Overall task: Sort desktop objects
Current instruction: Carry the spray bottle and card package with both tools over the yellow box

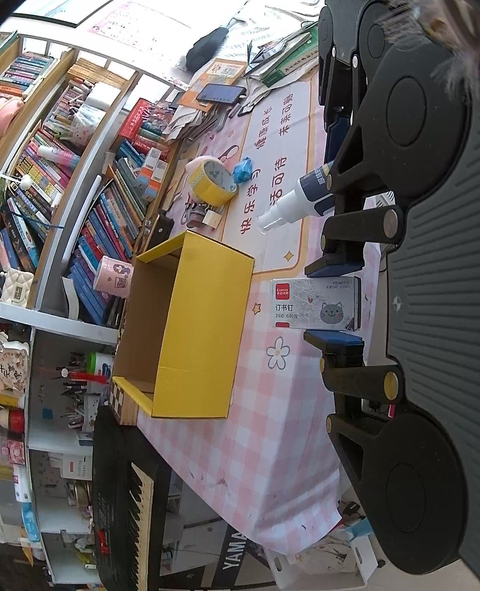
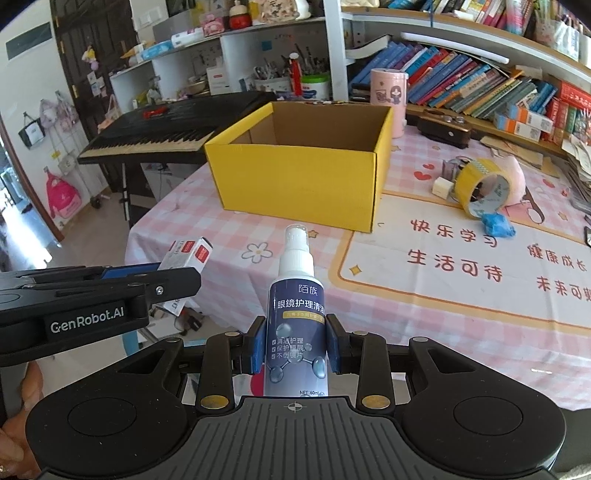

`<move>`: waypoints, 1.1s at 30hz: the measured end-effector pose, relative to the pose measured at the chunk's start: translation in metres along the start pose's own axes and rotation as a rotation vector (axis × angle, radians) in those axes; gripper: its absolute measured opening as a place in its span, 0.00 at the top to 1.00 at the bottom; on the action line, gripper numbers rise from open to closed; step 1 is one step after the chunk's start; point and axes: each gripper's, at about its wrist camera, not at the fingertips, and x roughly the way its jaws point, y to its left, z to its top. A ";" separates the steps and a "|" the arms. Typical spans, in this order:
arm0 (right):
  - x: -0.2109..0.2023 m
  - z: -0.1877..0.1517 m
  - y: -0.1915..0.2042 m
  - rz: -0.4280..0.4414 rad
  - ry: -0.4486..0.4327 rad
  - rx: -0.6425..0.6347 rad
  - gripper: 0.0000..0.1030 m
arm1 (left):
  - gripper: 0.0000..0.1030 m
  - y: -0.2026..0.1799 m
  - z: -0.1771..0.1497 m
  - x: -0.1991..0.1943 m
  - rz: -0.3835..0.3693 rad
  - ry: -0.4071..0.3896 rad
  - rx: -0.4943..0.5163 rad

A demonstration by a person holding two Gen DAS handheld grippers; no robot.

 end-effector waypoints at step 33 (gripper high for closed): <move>0.068 0.173 -0.044 0.158 -0.195 -0.153 0.68 | 0.73 -0.014 0.162 0.080 0.147 -0.192 0.001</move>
